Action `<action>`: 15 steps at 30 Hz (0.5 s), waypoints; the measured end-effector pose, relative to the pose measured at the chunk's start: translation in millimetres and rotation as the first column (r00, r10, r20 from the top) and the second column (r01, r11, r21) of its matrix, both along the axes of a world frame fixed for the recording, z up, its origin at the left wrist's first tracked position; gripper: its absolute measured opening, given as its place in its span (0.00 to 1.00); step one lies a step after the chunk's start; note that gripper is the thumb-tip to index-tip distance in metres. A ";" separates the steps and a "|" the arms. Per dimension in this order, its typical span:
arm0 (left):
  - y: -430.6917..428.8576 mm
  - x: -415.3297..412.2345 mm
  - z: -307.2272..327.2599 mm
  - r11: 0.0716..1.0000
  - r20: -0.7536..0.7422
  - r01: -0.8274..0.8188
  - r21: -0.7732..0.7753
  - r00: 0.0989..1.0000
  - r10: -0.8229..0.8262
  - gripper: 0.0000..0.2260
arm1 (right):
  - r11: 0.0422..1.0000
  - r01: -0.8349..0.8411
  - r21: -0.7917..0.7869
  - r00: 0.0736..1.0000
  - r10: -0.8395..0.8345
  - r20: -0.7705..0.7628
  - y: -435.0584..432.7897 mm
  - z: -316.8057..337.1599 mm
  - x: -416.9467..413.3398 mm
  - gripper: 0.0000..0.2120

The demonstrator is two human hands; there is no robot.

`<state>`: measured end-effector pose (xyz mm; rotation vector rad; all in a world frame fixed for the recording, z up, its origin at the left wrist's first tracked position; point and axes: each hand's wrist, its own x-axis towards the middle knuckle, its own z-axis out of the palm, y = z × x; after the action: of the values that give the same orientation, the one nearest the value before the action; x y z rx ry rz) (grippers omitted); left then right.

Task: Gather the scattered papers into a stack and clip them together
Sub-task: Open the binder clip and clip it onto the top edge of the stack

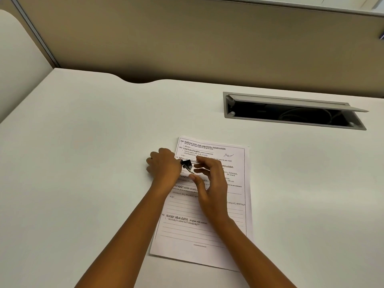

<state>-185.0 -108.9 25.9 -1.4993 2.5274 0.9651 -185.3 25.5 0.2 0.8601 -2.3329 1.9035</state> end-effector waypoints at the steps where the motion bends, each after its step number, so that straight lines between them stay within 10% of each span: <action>1: -0.3 0.6 -0.5 1.000 -0.023 -0.004 0.011 1.000 0.004 0.14 | 1.000 0.001 0.000 1.000 -0.001 0.000 0.2 0.2 0.1 0.17; 15: -3.5 5.7 6.3 0.985 -0.250 0.069 0.159 0.968 -0.027 0.14 | 1.000 0.004 0.002 1.000 -0.004 -0.015 1.4 -0.4 -0.2 0.17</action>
<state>-179.3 -112.4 32.2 -1.3396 2.5492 1.3970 -185.5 26.9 -0.2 0.8658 -2.3270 1.8864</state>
